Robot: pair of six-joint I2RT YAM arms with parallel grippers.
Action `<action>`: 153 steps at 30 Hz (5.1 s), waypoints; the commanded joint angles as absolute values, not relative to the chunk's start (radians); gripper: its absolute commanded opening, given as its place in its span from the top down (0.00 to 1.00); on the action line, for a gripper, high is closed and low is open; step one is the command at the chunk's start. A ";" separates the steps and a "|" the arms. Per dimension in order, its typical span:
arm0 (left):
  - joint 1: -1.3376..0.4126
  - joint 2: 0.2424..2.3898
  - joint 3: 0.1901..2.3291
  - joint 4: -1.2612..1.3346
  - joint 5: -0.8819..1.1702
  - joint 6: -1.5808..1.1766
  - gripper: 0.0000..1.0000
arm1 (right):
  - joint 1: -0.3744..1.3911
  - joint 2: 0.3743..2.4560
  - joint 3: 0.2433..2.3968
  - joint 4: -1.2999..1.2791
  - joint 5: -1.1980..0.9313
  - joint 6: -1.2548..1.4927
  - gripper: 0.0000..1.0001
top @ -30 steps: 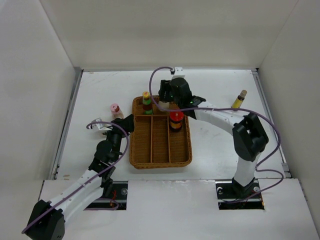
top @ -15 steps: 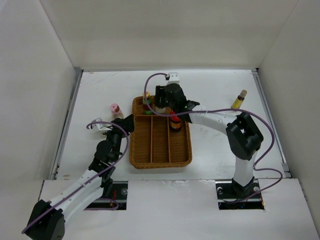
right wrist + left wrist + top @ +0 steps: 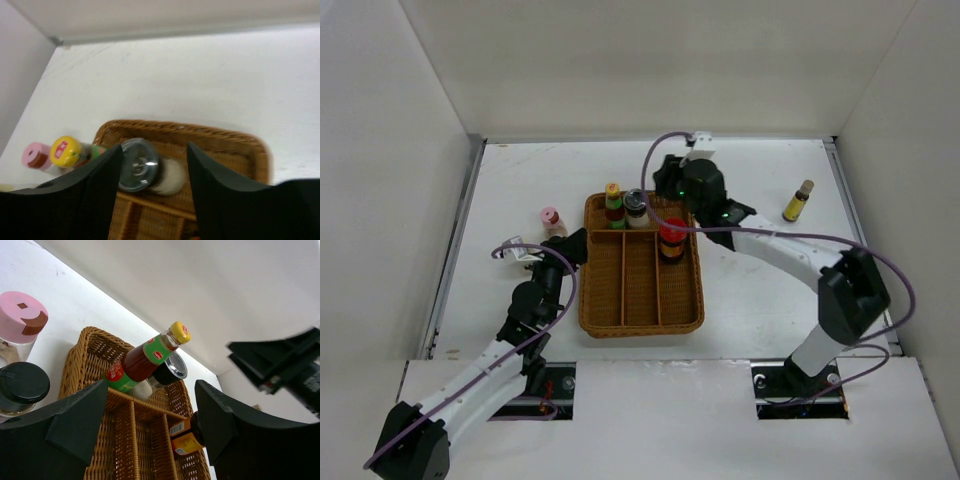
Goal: Organize the condiment bottles
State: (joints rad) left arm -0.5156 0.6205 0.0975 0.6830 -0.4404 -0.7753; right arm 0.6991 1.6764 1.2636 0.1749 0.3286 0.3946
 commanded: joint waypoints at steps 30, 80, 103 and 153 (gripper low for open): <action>-0.551 0.678 0.110 0.742 -0.420 -0.793 0.29 | -0.019 1.578 1.098 0.121 0.534 0.373 0.38; -0.527 0.687 0.101 0.755 -0.426 -0.787 0.29 | 0.604 1.670 1.338 0.256 0.407 0.304 0.70; -0.525 0.692 0.100 0.756 -0.426 -0.788 0.29 | 0.666 1.787 1.293 0.265 0.414 0.296 0.41; -0.200 0.917 0.686 -0.334 -0.675 -0.736 0.35 | 0.702 1.164 0.471 0.627 0.357 0.632 0.50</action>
